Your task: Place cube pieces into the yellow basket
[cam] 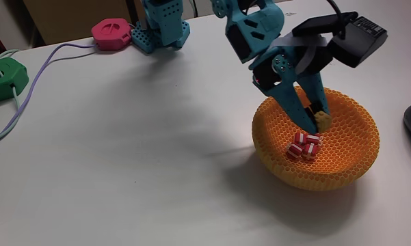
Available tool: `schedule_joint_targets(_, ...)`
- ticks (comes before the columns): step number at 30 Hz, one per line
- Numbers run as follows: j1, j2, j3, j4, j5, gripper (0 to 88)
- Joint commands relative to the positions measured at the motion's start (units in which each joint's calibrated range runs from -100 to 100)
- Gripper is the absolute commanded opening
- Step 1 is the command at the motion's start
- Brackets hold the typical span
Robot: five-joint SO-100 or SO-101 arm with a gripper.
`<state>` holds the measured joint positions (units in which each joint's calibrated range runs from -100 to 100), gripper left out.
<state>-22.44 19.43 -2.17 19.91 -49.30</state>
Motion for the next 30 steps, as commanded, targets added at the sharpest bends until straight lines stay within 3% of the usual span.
schedule_joint_targets(1,-4.3,0.1,-5.0,-1.8,-0.8,16.6)
schedule_joint_targets(3,-5.6,-0.1,-5.1,-1.3,1.2,30.6)
schedule_joint_targets(5,-6.3,-1.3,-5.5,1.1,3.1,37.8)
schedule_joint_targets(12,-7.0,-11.3,-0.9,11.1,9.5,42.9)
schedule_joint_targets(18,-3.9,-33.4,17.1,26.2,16.7,27.4)
schedule_joint_targets(19,-3.3,-38.8,22.2,28.3,17.4,21.2)
schedule_joint_targets(21,-1.1,-49.7,33.0,30.9,19.9,0.0)
schedule_joint_targets(26,7.7,-68.6,54.2,32.7,36.0,0.0)
schedule_joint_targets(30,17.7,-77.0,63.4,35.1,42.2,0.0)
